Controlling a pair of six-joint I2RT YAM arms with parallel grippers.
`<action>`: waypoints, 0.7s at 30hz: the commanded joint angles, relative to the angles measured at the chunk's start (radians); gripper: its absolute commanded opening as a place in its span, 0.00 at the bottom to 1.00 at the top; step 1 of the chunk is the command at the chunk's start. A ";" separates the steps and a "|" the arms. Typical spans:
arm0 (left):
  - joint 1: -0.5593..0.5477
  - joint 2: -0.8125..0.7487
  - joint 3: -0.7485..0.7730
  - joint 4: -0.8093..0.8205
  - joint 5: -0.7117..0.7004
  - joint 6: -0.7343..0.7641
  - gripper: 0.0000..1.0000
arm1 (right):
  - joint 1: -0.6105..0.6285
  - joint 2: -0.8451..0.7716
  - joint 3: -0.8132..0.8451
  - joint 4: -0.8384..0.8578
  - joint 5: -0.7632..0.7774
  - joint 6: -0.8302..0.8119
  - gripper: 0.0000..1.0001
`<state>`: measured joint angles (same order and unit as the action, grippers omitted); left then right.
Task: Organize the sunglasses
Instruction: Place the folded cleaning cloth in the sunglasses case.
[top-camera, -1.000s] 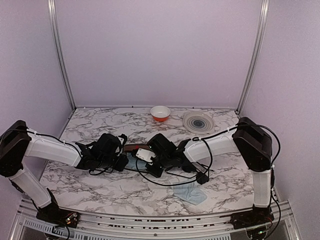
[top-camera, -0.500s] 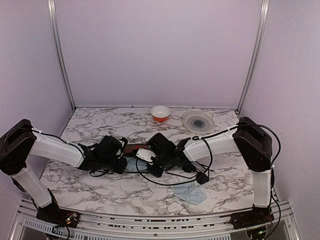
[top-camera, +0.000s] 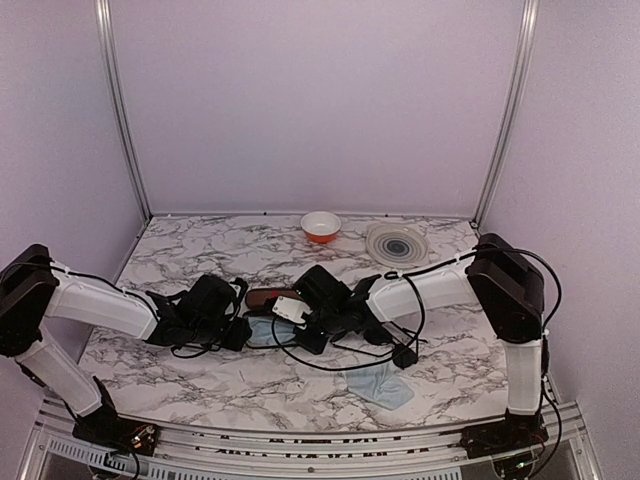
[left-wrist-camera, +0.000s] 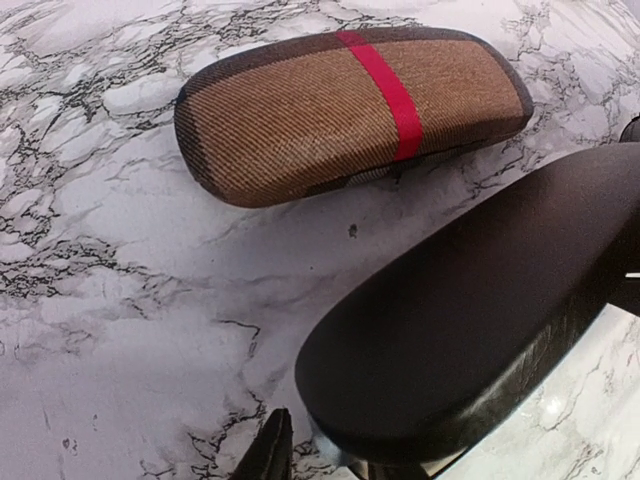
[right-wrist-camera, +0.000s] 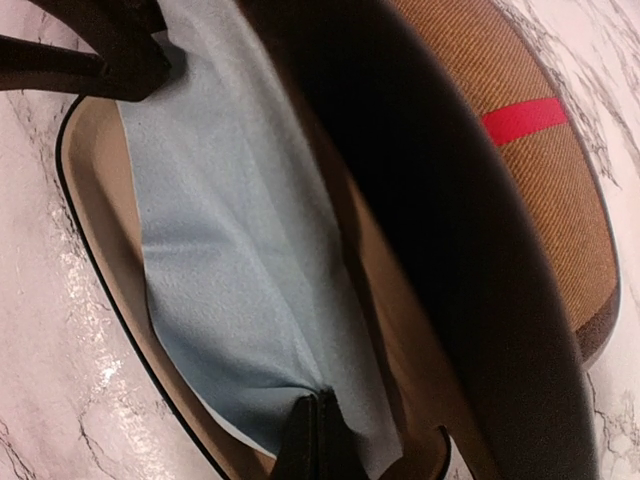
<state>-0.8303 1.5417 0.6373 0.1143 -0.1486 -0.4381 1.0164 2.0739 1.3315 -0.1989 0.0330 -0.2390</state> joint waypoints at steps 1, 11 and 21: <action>-0.001 -0.007 0.001 -0.025 0.024 -0.021 0.27 | -0.002 0.042 0.012 -0.114 0.001 0.006 0.00; -0.013 0.004 -0.014 -0.015 0.027 -0.051 0.27 | -0.001 0.049 0.016 -0.124 -0.002 0.009 0.00; -0.016 0.037 -0.026 0.030 0.043 -0.060 0.11 | -0.001 0.045 0.024 -0.140 0.002 0.004 0.00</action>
<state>-0.8398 1.5681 0.6365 0.1184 -0.1211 -0.4953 1.0164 2.0777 1.3468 -0.2241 0.0319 -0.2363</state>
